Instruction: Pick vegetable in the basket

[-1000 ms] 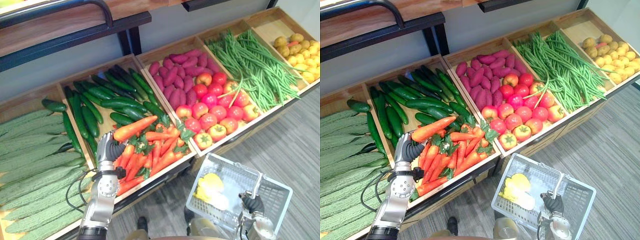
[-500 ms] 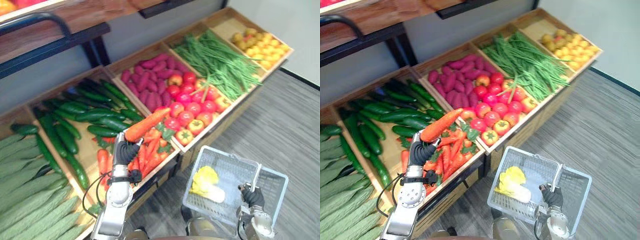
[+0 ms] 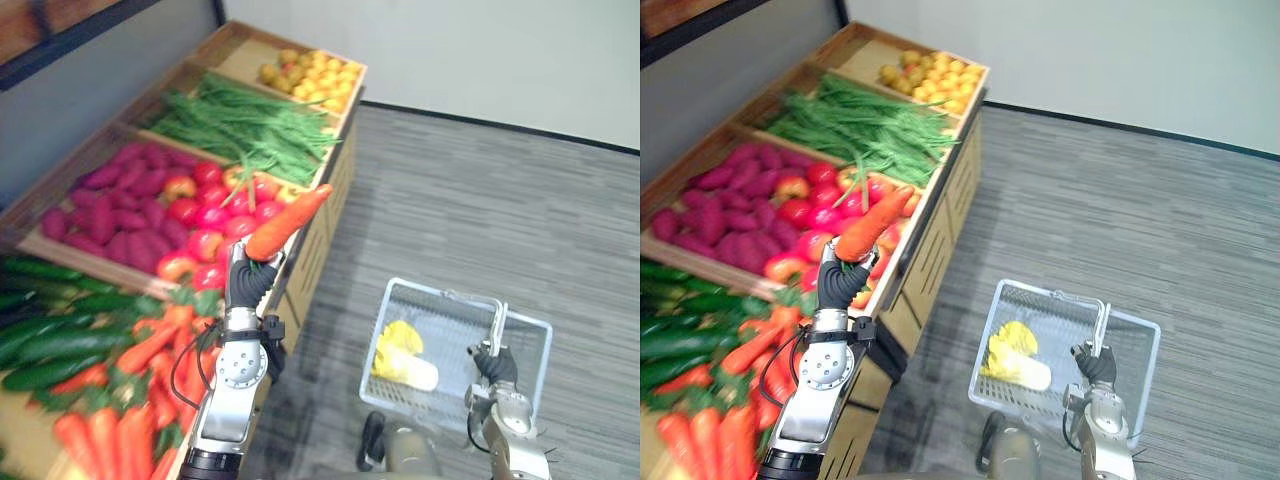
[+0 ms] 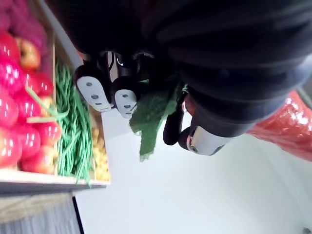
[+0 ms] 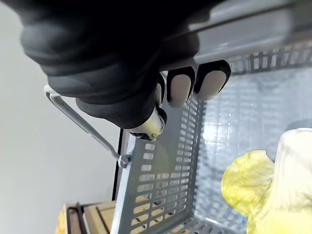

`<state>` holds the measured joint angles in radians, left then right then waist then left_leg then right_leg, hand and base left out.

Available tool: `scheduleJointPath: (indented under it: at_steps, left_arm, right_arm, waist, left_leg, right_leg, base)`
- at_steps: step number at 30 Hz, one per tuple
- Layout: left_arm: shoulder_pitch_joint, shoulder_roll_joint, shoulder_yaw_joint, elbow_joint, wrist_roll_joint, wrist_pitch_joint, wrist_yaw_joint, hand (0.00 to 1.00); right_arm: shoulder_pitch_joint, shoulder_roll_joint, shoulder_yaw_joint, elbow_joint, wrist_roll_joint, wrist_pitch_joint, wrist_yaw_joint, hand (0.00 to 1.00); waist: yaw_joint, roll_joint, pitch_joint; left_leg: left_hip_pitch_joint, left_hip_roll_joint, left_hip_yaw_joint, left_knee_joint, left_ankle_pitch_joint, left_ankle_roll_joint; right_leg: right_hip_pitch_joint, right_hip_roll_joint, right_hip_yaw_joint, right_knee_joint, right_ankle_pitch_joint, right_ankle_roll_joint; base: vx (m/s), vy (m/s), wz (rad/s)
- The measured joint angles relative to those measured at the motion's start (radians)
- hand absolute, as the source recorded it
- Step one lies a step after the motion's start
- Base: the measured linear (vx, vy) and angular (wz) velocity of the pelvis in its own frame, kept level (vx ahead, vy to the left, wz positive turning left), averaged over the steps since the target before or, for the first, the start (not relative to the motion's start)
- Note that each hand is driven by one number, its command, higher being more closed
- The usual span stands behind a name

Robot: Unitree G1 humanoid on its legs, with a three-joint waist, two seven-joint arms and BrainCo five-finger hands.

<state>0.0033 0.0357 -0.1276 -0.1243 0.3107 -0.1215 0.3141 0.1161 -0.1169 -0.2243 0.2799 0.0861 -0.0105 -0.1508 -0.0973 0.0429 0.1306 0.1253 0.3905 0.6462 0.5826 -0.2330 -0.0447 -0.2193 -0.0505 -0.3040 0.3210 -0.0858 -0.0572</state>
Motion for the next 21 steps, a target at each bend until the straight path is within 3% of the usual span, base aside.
scheduleJointPath:
  at_steps: [1, 3, 5, 6, 7, 8, 9, 11, 13, 21]
  left_arm:
    - [-0.003, -0.004, -0.01, 0.0, -0.005, 0.0, 0.0, 1.0]
    - [0.0, -0.004, -0.05, 0.0, -0.024, -0.006, 0.0, 1.0]
    - [0.001, -0.003, -0.059, 0.002, -0.026, -0.006, 0.0, 1.0]
    - [0.001, -0.003, -0.066, 0.003, -0.026, -0.007, 0.0, 1.0]
    - [0.001, -0.004, -0.066, 0.003, -0.027, -0.007, 0.0, 1.0]
    - [0.001, -0.009, -0.067, 0.004, -0.029, -0.007, -0.001, 1.0]
    - [0.006, -0.006, -0.075, 0.023, -0.034, -0.01, -0.002, 1.0]
    - [0.02, 0.008, -0.088, 0.026, -0.036, -0.009, -0.008, 1.0]
    - [0.02, 0.008, -0.135, 0.031, -0.043, -0.008, -0.012, 1.0]
    - [0.051, 0.019, -0.226, 0.111, -0.075, 0.005, -0.072, 1.0]
  right_arm:
    - [0.0, 0.001, 0.001, -0.007, 0.0, 0.0, -0.004, 1.0]
    - [-0.002, 0.001, 0.004, -0.032, 0.002, -0.001, -0.023, 1.0]
    - [-0.003, 0.002, 0.019, -0.035, 0.002, -0.006, -0.023, 1.0]
    - [-0.003, 0.002, 0.026, -0.035, 0.003, -0.011, -0.023, 1.0]
    - [-0.003, 0.002, 0.029, -0.036, 0.003, -0.014, -0.024, 1.0]
    - [0.0, -0.003, 0.034, -0.045, 0.004, -0.018, -0.024, 1.0]
    - [0.005, 0.012, 0.04, -0.042, 0.004, -0.018, -0.023, 1.0]
    - [0.017, 0.032, 0.062, -0.056, 0.019, -0.019, -0.021, 1.0]
    - [0.05, 0.05, 0.082, -0.073, 0.028, -0.019, -0.02, 1.0]
    - [0.078, 0.092, 0.205, -0.096, 0.077, -0.013, 0.024, 1.0]
  waist:
    - [0.0, 0.0, 0.0]
    - [0.006, 0.0, 0.0]
    - [0.016, 0.0, 0.0]
    - [0.026, 0.003, -0.001]
    - [0.029, 0.013, -0.002]
    - [0.033, 0.047, -0.001]
    - [0.04, 0.049, -0.005]
    - [0.022, 0.031, -0.004]
    - [0.025, 0.023, -0.007]
    - [0.027, 0.01, -0.006]
  left_leg:
    - [-0.016, -0.023, -0.067, 0.013, -0.018, -0.02]
    - [-0.096, -0.158, -0.335, 0.024, -0.085, -0.024]
    - [-0.156, -0.226, -0.458, 0.011, -0.102, -0.024]
    - [-0.213, -0.274, -0.54, -0.024, -0.101, -0.023]
    - [-0.232, -0.287, -0.567, -0.065, -0.092, -0.027]
    - [-0.245, -0.285, -0.6, -0.194, 0.004, -0.022]
    - [-0.228, -0.292, -0.572, -0.2, -0.004, -0.002]
    - [-0.19, -0.325, -0.547, -0.266, 0.013, 0.024]
    - [-0.181, -0.353, -0.525, -0.317, 0.032, 0.042]
    - [-0.122, -0.367, -0.471, -0.378, 0.039, 0.053]
  right_leg:
    - [0.016, 0.001, 0.017, -0.014, 0.001, 0.001]
    - [0.075, -0.001, 0.099, -0.067, 0.009, 0.014]
    - [0.106, 0.0, 0.146, -0.096, 0.018, 0.027]
    - [0.122, 0.002, 0.19, -0.113, 0.029, 0.044]
    - [0.127, 0.005, 0.206, -0.116, 0.034, 0.052]
    - [0.13, 0.034, 0.239, -0.117, 0.038, 0.067]
    - [0.147, 0.034, 0.287, -0.141, 0.045, 0.092]
    - [0.162, 0.005, 0.319, -0.201, 0.072, 0.114]
    - [0.168, -0.019, 0.34, -0.259, 0.103, 0.133]
    - [0.196, -0.025, 0.409, -0.328, 0.128, 0.141]
  base:
    - [0.23, -0.011, -0.83]
    - [0.19, 0.078, -0.92]
    - [0.15, 0.129, -0.92]
    - [0.14, 0.183, -0.95]
    - [0.14, 0.305, -1.07]
    - [0.11, 0.281, -0.97]
    - [0.08, 0.236, -0.82]
    - [0.09, 0.201, -0.4]
    - [0.07, 0.194, -0.23]
    - [0.07, 0.058, -0.21]
